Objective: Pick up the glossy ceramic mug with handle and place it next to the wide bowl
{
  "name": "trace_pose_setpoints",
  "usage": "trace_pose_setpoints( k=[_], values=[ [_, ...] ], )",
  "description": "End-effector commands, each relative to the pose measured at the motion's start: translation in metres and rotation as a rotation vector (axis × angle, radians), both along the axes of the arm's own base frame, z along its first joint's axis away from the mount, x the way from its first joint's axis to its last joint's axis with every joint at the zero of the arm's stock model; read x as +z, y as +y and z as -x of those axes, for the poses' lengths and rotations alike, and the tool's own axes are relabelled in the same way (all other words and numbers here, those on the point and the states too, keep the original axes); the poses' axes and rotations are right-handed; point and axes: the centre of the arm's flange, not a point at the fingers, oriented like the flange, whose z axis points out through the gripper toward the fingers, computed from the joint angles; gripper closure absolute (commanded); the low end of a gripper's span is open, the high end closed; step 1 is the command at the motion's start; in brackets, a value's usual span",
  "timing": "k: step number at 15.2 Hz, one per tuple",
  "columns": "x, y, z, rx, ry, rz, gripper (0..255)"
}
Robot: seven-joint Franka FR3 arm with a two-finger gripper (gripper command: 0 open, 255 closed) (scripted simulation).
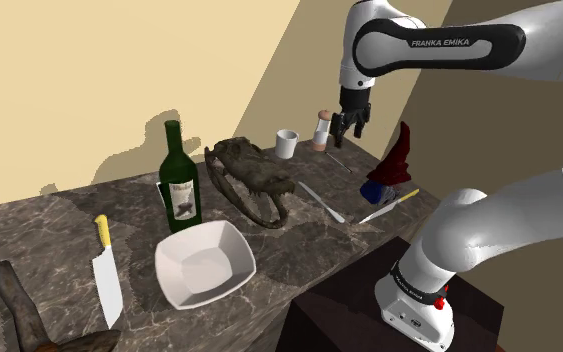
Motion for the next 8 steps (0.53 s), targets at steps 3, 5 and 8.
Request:
trace_pose_setpoints(
  k=[3,5,8],
  values=[
    [-0.021,-0.009,-0.046,-0.001,-0.014,-0.006,0],
    [-0.032,-0.014,-0.068,-0.001,-0.021,-0.009,0],
    [-0.048,-0.021,-0.102,-0.002,-0.030,-0.014,0]
  ],
)
